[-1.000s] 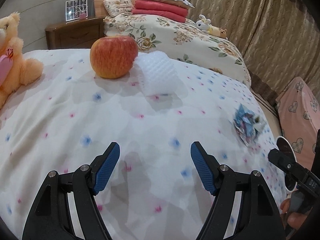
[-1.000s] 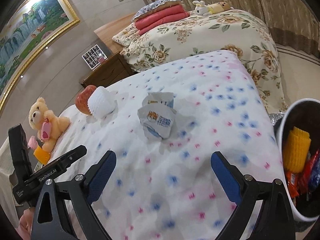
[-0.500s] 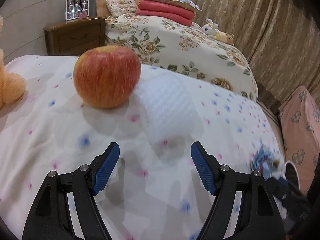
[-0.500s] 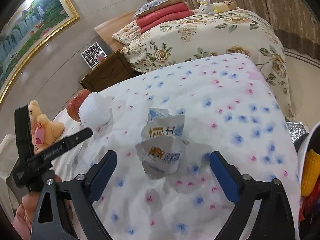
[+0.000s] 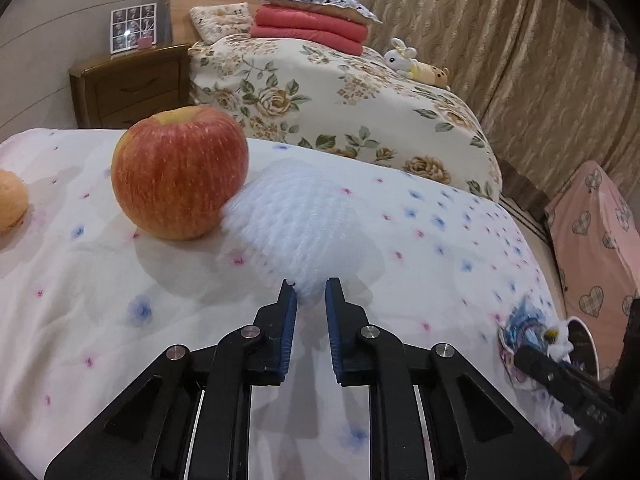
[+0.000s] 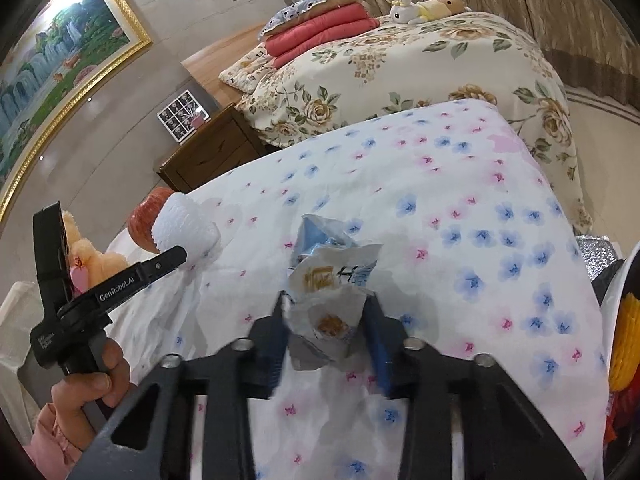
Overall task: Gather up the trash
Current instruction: 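Grasp the white foam net with the left tool while the right tool grasps the crumpled snack wrapper, then carry the white foam net and snack wrapper over the bin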
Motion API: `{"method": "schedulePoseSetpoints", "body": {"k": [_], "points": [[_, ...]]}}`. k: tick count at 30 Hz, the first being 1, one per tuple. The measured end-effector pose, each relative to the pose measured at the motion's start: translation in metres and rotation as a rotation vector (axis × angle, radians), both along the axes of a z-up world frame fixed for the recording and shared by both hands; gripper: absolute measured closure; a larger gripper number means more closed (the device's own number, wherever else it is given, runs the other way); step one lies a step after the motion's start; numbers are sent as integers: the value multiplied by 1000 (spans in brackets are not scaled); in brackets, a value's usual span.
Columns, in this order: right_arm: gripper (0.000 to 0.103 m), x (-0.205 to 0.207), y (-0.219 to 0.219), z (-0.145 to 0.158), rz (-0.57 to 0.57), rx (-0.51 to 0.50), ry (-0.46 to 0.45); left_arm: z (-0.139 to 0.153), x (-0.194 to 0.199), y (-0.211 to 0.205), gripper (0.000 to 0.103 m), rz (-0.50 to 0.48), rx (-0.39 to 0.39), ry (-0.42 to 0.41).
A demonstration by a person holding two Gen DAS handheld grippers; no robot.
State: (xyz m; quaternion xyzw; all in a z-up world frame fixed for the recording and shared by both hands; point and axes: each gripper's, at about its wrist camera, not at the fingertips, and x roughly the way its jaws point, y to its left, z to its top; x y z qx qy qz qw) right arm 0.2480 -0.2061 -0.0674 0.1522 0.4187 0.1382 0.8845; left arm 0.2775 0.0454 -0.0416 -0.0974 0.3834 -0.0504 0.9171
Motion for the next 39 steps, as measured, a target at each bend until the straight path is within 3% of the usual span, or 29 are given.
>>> {"method": "schedulePoseSetpoints", "body": {"k": [3, 15, 24, 39], "points": [[76, -7, 0, 2, 6, 3, -4, -2, -15, -6, 91, -17, -10, 8], [76, -49, -19, 10, -22, 17, -19, 5, -92, -44, 91, -118, -104, 14], [76, -76, -42, 18, -60, 28, -39, 9, -128, -77, 91, -181, -81, 9], [76, -114, -82, 23, -130, 42, -60, 15, -150, -122, 91, -272, -43, 0]]}}
